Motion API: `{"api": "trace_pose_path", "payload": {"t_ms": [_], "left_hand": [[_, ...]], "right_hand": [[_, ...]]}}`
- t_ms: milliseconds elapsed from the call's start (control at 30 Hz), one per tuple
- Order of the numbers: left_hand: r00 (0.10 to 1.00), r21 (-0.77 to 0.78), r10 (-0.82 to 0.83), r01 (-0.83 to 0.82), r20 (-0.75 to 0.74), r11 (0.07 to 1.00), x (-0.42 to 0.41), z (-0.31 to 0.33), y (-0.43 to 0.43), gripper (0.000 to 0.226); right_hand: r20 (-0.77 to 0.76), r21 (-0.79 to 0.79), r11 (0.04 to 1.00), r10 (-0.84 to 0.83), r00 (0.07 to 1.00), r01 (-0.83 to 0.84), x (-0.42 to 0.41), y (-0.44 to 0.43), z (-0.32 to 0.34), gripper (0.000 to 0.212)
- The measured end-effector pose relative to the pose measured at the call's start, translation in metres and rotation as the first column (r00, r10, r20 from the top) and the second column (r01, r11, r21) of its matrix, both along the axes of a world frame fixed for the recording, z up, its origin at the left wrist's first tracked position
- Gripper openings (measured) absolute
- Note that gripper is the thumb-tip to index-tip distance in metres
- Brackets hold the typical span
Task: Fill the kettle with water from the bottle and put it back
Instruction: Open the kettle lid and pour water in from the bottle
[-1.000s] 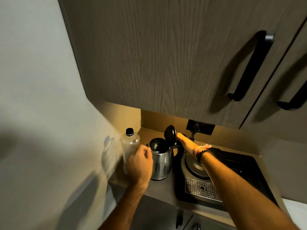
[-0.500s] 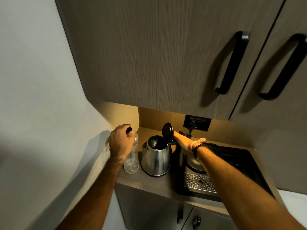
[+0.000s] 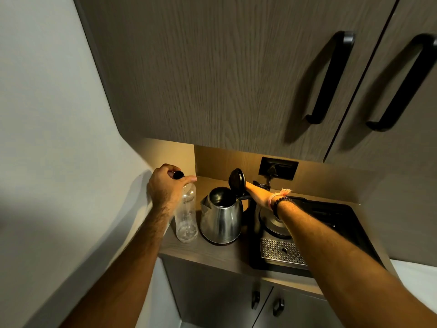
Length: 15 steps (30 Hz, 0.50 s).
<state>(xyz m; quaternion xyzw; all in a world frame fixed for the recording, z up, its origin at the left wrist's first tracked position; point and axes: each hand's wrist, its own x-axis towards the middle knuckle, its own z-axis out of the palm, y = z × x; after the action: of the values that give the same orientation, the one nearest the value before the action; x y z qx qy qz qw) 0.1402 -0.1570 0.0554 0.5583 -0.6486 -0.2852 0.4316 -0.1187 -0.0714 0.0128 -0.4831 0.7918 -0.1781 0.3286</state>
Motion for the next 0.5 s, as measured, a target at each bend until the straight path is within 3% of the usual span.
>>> {"api": "trace_pose_path", "payload": {"t_ms": [167,233,300,400,500], "left_hand": [[0.994,-0.268,0.039,-0.065,-0.104,0.961,-0.002,-0.011,0.02,0.043],[0.998,-0.295,-0.059,0.058,0.008,0.954,-0.008,-0.043,0.047,0.04],[0.982,-0.14,-0.134,0.153,0.135,0.978,-0.014,-0.087,0.073,0.04],[0.985,0.147,-0.125,0.107,0.118,0.983,-0.018,-0.144,0.099,0.057],[0.98,0.276,-0.118,0.071,0.158,0.959,-0.021,-0.177,0.103,0.066]], "right_hand": [[-0.063,0.022,0.999,0.027,0.998,-0.026,-0.002,0.001,0.0,0.089],[-0.046,0.022,0.999,0.026,0.999,-0.025,-0.003,-0.002,-0.003,0.094],[0.004,0.011,1.0,0.016,1.0,-0.016,-0.005,-0.007,-0.008,0.099],[0.025,0.021,0.999,-0.032,0.999,0.031,-0.006,-0.01,-0.009,0.104],[-0.073,0.049,0.997,-0.049,0.996,0.053,-0.007,-0.009,-0.007,0.099]]}}
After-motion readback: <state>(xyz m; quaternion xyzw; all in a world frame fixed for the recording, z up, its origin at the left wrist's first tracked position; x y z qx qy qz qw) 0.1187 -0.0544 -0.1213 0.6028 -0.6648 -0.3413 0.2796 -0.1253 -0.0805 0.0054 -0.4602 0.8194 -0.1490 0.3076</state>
